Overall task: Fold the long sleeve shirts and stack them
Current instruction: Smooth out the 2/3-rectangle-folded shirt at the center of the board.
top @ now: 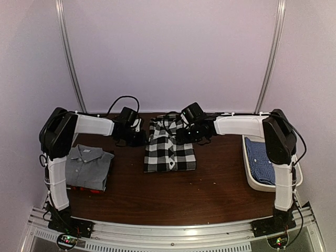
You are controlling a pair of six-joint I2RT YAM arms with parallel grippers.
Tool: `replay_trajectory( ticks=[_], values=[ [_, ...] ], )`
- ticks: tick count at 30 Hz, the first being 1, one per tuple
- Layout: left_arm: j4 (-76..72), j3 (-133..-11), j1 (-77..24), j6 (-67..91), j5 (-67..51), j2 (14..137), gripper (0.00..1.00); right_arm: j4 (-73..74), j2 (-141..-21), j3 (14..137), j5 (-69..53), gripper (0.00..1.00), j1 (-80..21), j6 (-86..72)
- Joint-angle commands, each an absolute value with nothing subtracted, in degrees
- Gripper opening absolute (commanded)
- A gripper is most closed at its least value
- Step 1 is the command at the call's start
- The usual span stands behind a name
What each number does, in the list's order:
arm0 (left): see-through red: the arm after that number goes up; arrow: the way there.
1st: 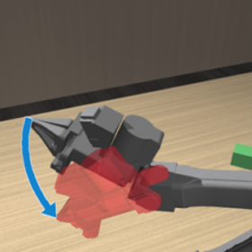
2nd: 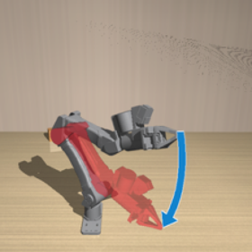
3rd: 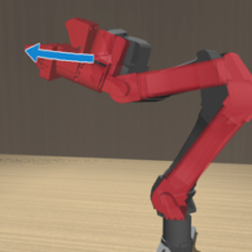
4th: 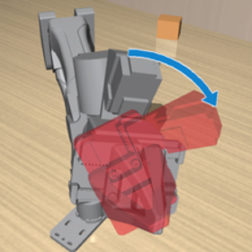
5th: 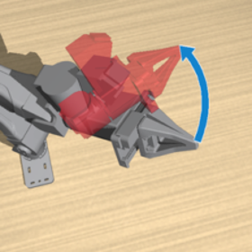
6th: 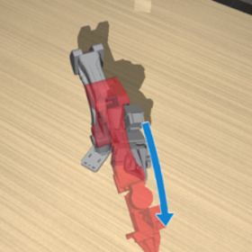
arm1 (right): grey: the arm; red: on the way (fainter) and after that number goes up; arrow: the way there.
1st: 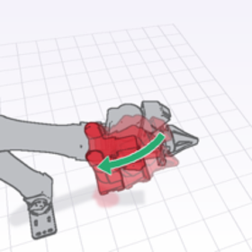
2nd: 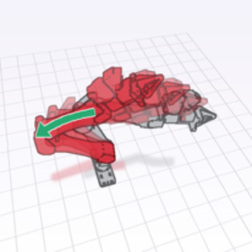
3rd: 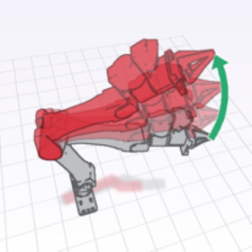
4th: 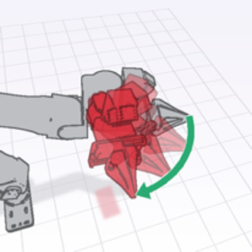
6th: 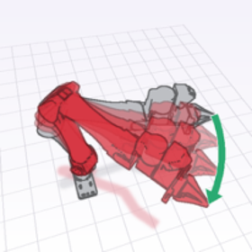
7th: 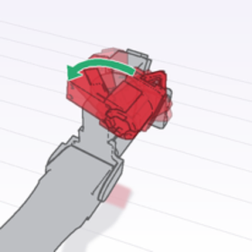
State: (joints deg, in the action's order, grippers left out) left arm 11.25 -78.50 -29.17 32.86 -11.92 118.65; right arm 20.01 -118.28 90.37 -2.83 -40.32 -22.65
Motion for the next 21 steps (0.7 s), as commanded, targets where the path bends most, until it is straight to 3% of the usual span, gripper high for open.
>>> replay_trajectory(
  ticks=[1,13,21],
  values=[
    [10.8,-79.1,-28.7,32.9,-8.6,115.6,0.24,22.9,-122.9,96.5,2.6,0.60,-43.1,-23.0],
    [8.9,-78.0,-28.9,33.1,-11.4,111.2,0.25,28.5,-135.8,107.1,6.6,0.63,-42.4,-23.5],
    [6.7,-84.7,-31.8,35.6,-16.9,117.3,0.24,28.0,-128.3,107.2,3.0,0.66,-42.0,-23.6]
  ],
)
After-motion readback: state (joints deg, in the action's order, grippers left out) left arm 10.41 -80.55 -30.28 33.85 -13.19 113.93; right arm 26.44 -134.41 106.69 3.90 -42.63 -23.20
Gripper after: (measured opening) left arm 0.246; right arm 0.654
